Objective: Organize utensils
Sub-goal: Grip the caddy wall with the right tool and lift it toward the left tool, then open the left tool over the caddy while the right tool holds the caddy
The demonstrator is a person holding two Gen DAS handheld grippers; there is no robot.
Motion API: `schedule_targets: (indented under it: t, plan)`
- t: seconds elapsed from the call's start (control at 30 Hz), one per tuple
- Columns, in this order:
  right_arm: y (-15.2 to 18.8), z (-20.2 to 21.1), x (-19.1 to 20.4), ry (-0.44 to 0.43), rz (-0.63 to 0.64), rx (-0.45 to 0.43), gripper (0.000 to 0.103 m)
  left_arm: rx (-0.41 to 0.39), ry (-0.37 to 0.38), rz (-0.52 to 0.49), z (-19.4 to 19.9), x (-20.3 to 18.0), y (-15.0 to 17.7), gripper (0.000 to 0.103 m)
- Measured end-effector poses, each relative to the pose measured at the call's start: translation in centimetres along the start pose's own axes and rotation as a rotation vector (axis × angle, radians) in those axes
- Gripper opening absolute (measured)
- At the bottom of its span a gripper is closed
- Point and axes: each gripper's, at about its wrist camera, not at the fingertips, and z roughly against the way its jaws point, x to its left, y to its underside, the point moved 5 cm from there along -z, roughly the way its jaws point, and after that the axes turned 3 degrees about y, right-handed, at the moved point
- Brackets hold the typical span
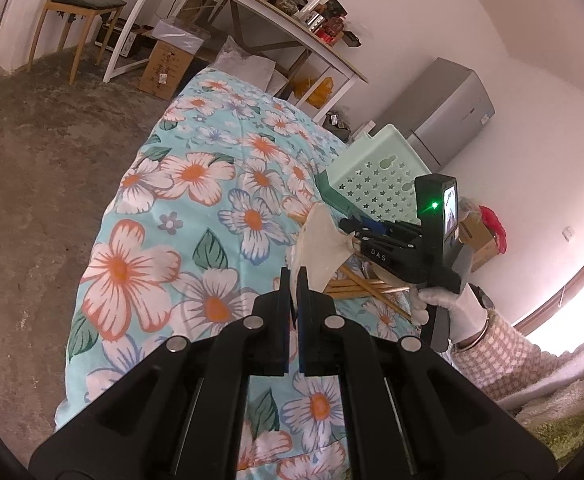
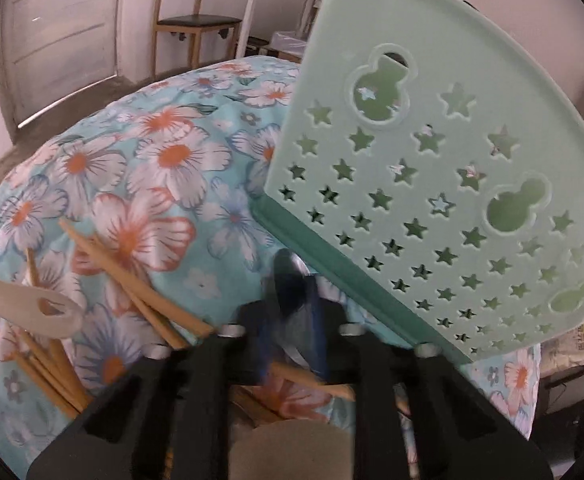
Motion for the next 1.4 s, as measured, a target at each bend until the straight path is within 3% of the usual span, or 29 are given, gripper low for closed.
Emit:
schedule_targets:
  t: [0.13, 0.4, 0.53, 0.7, 0.9, 1.13, 1.3, 1.4]
  plan:
    - [-0.4, 1.8, -1.6, -0.027, -0.049, -0.056, 0.007, -0.022, -0.021, 0.001, 0.6, -0.4, -0.2, 0.002]
    - [-1.3, 8.6, -6.9, -0.222, -0.246, -0.206, 0.005, -0.1, -0.021, -0.015, 2.2, -2.6, -2.4, 0.002]
    - [-0.4, 11.3, -10.0, -0.302, -0.363, -0.268, 0.004, -0.14, -0.003, -0.051, 2.4, -4.7, -5.3, 0.002]
    - [1.0, 13.1, -12.2, -0.34, -0.427, -0.317, 0.004, -0.155, -0.024, -0.145, 1.6, -8.0, -9.5, 0.002]
    - [1.9, 14.7, -14.9, -0.389, -0.496, -0.373, 0.004, -0.069, -0.118, -0.354, -1.8, -13.5, -13.9, 0.002]
    - [2.0, 17.9, -18.1, -0.399, -0.527, -0.487, 0.004, 0.132, -0.308, -0.577, -7.9, -17.7, -16.9, 0.002]
    - [2.6, 19.1, -19.7, -0.404, -0.542, -0.541, 0.004, 0.289, -0.423, -0.682, -12.6, -19.2, -17.7, 0.002]
    - [2.8, 19.7, -20.5, -0.403, -0.549, -0.568, 0.004, 0.336, -0.463, -0.712, -14.3, -19.8, -17.7, 0.002]
